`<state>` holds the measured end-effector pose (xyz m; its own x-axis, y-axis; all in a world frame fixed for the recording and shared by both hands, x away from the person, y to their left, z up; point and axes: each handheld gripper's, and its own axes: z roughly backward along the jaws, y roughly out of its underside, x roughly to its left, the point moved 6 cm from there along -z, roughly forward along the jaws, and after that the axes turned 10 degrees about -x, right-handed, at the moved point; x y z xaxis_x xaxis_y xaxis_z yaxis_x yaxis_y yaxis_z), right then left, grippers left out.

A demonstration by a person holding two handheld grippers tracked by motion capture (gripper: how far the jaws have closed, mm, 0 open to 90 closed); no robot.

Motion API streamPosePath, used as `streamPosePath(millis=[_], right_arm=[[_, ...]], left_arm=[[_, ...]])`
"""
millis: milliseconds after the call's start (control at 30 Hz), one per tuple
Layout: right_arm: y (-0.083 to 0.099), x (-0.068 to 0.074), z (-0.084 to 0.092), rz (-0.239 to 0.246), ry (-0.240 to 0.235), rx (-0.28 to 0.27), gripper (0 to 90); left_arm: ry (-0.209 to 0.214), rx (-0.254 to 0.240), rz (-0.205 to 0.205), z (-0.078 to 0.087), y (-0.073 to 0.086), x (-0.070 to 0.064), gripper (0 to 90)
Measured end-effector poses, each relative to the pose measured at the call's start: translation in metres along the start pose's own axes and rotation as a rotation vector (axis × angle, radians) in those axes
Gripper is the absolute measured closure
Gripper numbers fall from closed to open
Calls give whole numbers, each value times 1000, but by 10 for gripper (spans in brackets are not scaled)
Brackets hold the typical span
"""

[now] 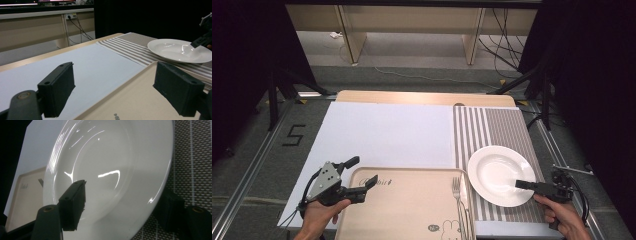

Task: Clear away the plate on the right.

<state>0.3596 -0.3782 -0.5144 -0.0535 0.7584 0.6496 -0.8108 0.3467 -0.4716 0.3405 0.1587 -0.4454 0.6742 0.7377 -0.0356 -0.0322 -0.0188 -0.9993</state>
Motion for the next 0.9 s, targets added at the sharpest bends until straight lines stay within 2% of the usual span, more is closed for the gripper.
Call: streamPosePath(millis=[67, 267, 300, 333, 567, 633, 900], right_arm=[[0, 0, 1, 2, -16, -2, 344], [-1, 0, -1, -19, -22, -7, 377], [-1, 3, -2, -52, -25, -8, 377], [-1, 3, -3, -45, -27, -10, 380], [-2, 2, -4, -80, -30, -16, 421], [-2, 2, -5, -98, -44, -20, 424], [-2, 0, -7, -113, -25, -21, 457]], left_arm=[[1, 1, -2, 0, 0, 0, 160], [7, -6, 0, -2, 0, 0, 160], [2, 4, -4, -1, 1, 0, 160], [7, -5, -2, -1, 0, -1, 160], [6, -6, 0, -2, 0, 0, 159], [2, 4, -4, -1, 1, 0, 160], [3, 4, -4, -1, 1, -1, 160]])
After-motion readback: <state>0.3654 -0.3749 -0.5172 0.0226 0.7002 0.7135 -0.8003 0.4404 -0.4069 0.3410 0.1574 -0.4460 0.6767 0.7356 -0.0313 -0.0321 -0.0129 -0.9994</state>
